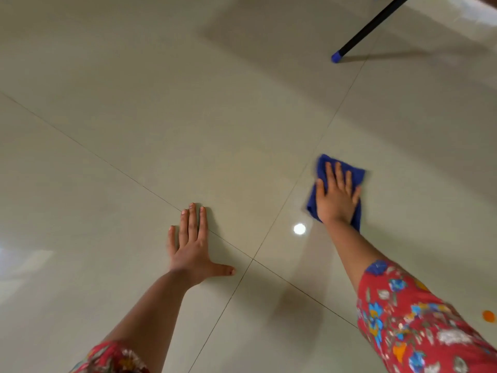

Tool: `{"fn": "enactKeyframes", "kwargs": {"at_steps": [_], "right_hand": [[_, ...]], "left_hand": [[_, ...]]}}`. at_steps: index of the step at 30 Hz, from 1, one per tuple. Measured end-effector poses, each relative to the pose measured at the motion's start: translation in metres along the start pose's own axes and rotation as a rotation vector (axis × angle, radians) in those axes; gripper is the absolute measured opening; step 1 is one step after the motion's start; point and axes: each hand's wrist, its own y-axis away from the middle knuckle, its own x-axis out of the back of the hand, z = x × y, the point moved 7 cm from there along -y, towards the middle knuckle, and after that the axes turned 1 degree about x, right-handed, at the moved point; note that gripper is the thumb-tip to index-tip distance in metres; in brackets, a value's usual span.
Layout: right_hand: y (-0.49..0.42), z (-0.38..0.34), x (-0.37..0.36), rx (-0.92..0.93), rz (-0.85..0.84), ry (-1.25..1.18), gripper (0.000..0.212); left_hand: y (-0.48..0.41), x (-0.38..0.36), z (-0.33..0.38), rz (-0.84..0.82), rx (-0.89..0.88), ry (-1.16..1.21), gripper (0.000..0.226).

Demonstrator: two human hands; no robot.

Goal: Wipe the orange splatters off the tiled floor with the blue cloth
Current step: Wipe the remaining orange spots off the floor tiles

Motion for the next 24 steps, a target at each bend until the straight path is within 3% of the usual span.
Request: {"fn": "enactKeyframes", "kwargs": {"at_steps": [5,10,14,17,19,22,24], "right_hand": [[0.07,0.063,0.006,-0.252,0.018,-0.006,0.054],[-0.012,0.023,0.011,-0.28,-0.02,-0.009,0.056],[-0.058,-0.103,-0.003,0.111,-0.103,0.091,0.057],[0.008,-0.202,-0.031,0.61,-0.172,0.141,0.056],[0.086,-0.224,-0.044,0.901,-0.199,0.153,0.055],[0.147,-0.186,-0.041,1.038,-0.204,0.099,0.055],[0.129,-0.141,-0.033,0.959,-0.185,0.096,0.053]], "left_hand": [[0.0,0.002,0.0,0.003,0.001,0.025,0.154],[-0.002,0.001,-0.001,0.011,-0.002,0.019,0.155],[-0.004,0.0,-0.001,0.017,0.002,0.033,0.155],[-0.002,0.0,0.0,0.002,0.002,0.037,0.155],[-0.002,-0.001,-0.001,-0.008,0.017,0.023,0.154],[-0.001,0.001,0.002,-0.021,0.023,0.008,0.151],[0.0,0.004,0.003,-0.015,0.011,0.037,0.153]]}}
